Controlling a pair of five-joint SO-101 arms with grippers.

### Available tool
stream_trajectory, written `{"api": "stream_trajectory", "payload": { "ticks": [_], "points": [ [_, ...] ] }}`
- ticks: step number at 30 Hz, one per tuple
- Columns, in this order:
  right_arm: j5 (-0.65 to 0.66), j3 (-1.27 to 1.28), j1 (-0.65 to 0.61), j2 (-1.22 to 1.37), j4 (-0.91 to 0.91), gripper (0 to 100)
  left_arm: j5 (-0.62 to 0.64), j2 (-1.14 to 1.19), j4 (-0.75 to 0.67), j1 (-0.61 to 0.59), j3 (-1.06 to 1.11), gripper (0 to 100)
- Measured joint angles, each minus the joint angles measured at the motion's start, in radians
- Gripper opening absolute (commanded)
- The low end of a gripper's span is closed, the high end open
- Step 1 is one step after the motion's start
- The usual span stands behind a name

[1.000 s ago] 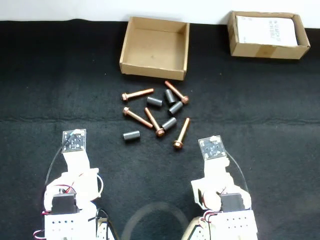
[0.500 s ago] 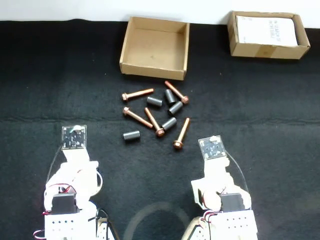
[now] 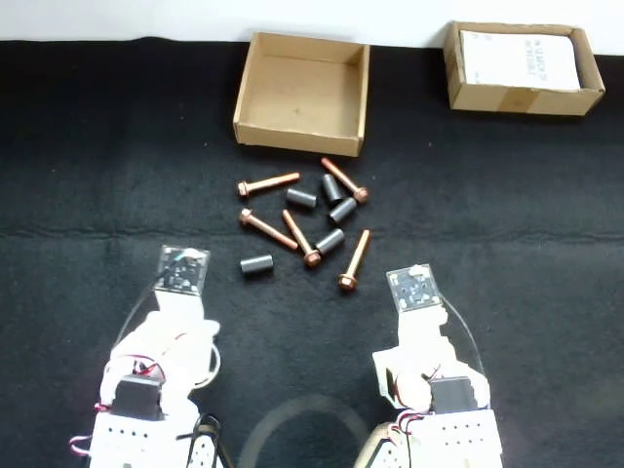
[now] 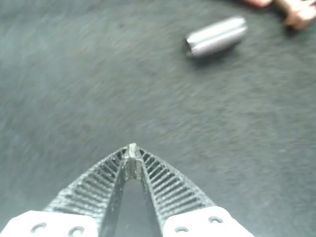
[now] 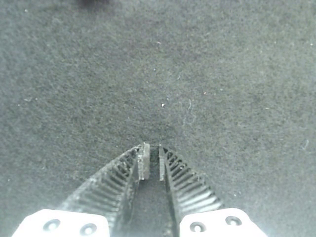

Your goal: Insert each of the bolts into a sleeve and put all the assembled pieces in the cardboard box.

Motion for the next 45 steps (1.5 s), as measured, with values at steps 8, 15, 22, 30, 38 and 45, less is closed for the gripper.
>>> {"api": "stream_trajectory", "payload": {
  "ticks": [8,15,22,30,38,45],
  "points": [
    [0.0,0.0,0.0,0.0,0.0,3.3,0.0,0.0,0.002,0.038,0.0,1],
    [0.0,0.0,0.0,0.0,0.0,3.3,0.0,0.0,-0.166,-0.023,0.0,1],
    [0.0,0.0,0.0,0.0,0.0,3.3,0.0,0.0,-0.267,-0.069,0.0,7],
    [0.0,0.0,0.0,0.0,0.0,3.3,-0.002,0.0,0.08,-0.069,-0.161,34],
    [0.0,0.0,0.0,0.0,0.0,3.3,-0.041,0.017,0.133,-0.069,-0.373,34],
    [0.0,0.0,0.0,0.0,0.0,3.3,-0.169,0.367,0.381,-0.155,-0.832,34]
  ]
}}
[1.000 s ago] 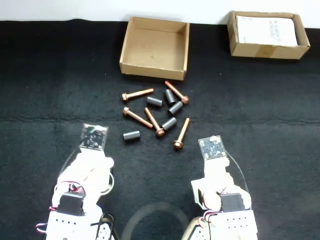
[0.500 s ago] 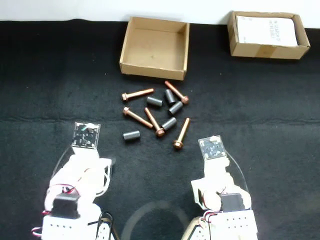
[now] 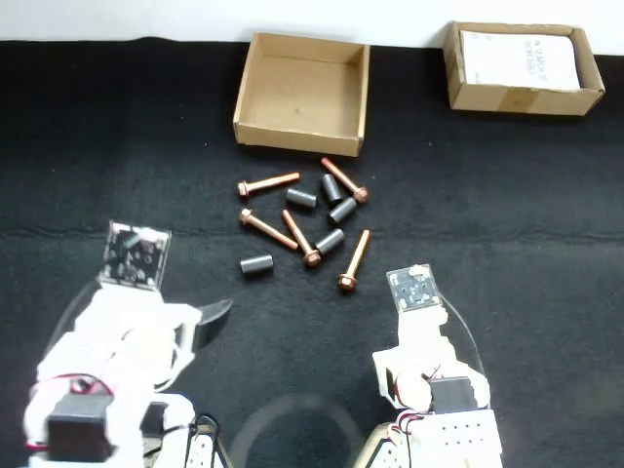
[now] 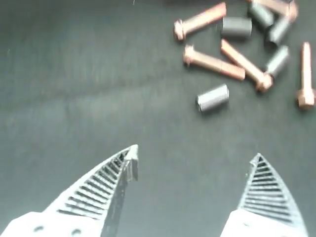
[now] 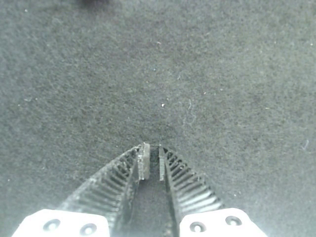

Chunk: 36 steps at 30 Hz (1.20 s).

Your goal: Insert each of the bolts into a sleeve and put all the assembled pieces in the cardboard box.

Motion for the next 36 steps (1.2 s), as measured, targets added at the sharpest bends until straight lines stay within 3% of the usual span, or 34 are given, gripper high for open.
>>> {"api": "stream_trajectory", "payload": {
  "ticks": [3,9,17,36],
  "points": [
    [0.0,0.0,0.0,0.0,0.0,3.3,-0.018,0.201,0.17,-0.015,-0.242,34],
    [0.0,0.0,0.0,0.0,0.0,3.3,-0.018,0.356,0.226,-0.044,-0.408,34],
    [0.0,0.0,-0.002,0.0,0.0,3.3,-0.018,0.376,0.23,-0.011,-0.209,34],
    [0.0,0.0,-0.041,0.0,0.0,3.7,-0.021,0.376,0.215,-0.006,-0.141,35]
  ]
}}
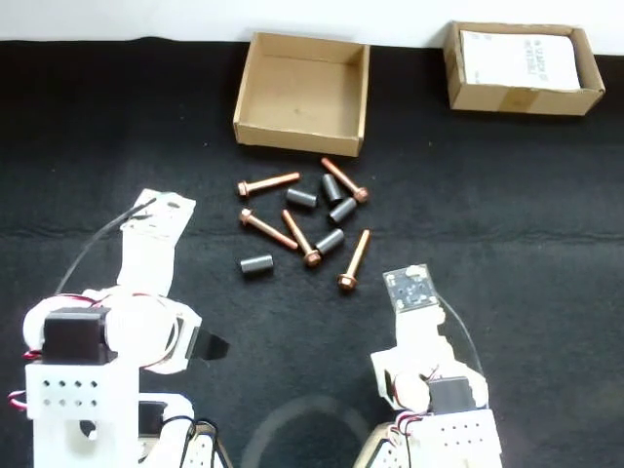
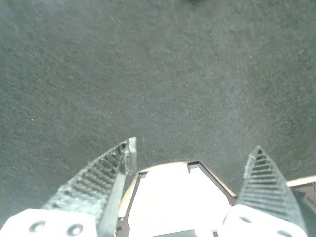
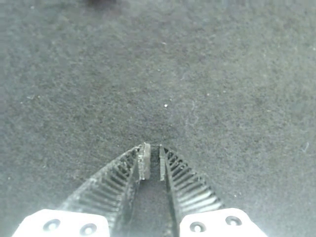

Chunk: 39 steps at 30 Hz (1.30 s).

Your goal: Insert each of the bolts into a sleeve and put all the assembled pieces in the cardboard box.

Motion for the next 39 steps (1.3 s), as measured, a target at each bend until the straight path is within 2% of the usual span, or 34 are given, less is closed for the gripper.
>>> {"api": "stream_trajectory", "payload": {
  "ticks": [2,5,8,11,14,17,20,24,30,34,39],
  "points": [
    [0.0,0.0,-0.005,0.0,-0.008,4.5,-0.002,0.0,-0.015,0.0,0.028,35],
    [0.0,-0.018,0.021,0.002,-0.087,11.5,-0.003,0.0,-0.026,0.029,0.048,35],
    [0.0,-0.103,0.112,0.002,-0.219,18.0,-0.003,0.002,-0.037,0.037,0.066,35],
    [0.0,-0.258,0.201,0.002,-0.265,18.3,-0.006,0.002,-0.057,0.037,0.106,35],
    [0.005,-0.42,0.235,0.002,-0.242,18.3,-0.008,0.002,-0.078,0.037,0.126,34],
    [0.084,-0.594,0.25,0.046,-0.15,18.3,-0.009,0.002,-0.086,0.037,0.13,34],
    [0.094,-0.778,0.256,0.186,-0.008,18.3,-0.009,0.002,-0.107,0.037,0.13,34],
    [0.012,-1.042,0.249,0.445,0.203,18.5,-0.009,0.002,-0.143,0.038,0.107,34],
    [-0.095,-1.344,0.109,0.819,0.54,18.7,-0.009,0.095,-0.147,0.038,-0.049,34],
    [-0.14,-1.356,0.023,0.982,0.598,18.7,-0.008,0.302,-0.147,0.026,-0.209,34],
    [-0.144,-1.356,-0.083,1.114,0.56,18.7,-0.008,0.624,-0.149,-0.021,-0.405,34]
  ]
}}
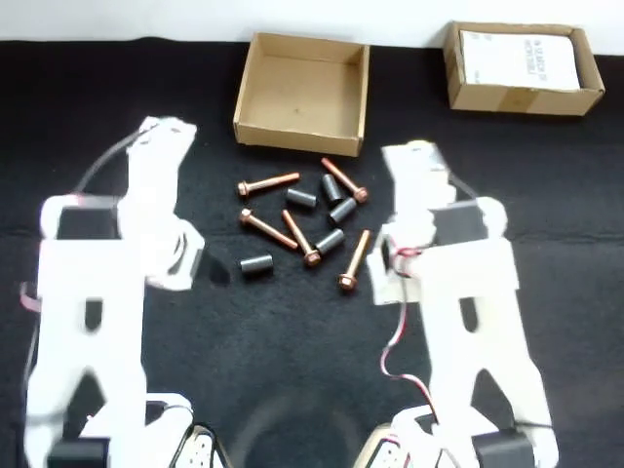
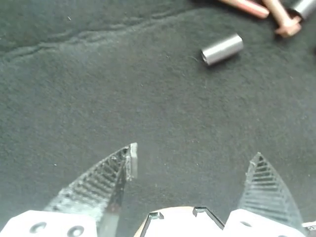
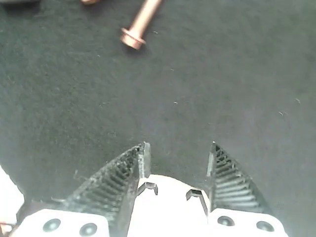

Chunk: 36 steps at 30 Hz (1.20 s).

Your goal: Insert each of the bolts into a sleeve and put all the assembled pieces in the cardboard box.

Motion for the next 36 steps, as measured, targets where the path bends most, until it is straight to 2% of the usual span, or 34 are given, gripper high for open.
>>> {"api": "stream_trajectory", "payload": {
  "ticks": [8,11,13,16,19,24,31,36],
  "points": [
    [-0.005,-0.003,-0.106,0.226,-0.265,18.7,0.002,0.419,-0.018,-0.003,-0.146,35],
    [-0.029,-0.023,-0.107,0.293,-0.399,18.7,0.071,0.522,-0.043,0.012,-0.147,35],
    [-0.091,-0.04,-0.109,0.331,-0.468,18.7,0.133,0.559,-0.049,0.023,-0.152,35],
    [-0.14,-0.083,-0.114,0.387,-0.517,18.5,0.18,0.56,-0.04,0.029,-0.164,35],
    [-0.17,-0.129,-0.14,0.456,-0.542,18.5,0.192,0.594,-0.074,0.052,-0.135,35],
    [-0.382,-0.232,-0.17,0.571,-0.552,18.4,0.192,0.69,-0.275,0.118,-0.066,35],
    [-0.552,-0.305,-0.181,0.709,-0.551,18.4,0.192,0.75,-0.298,0.123,-0.126,35],
    [-0.585,-0.307,-0.181,0.747,-0.551,18.4,0.192,0.795,-0.298,0.123,-0.169,35]
  ]
}}
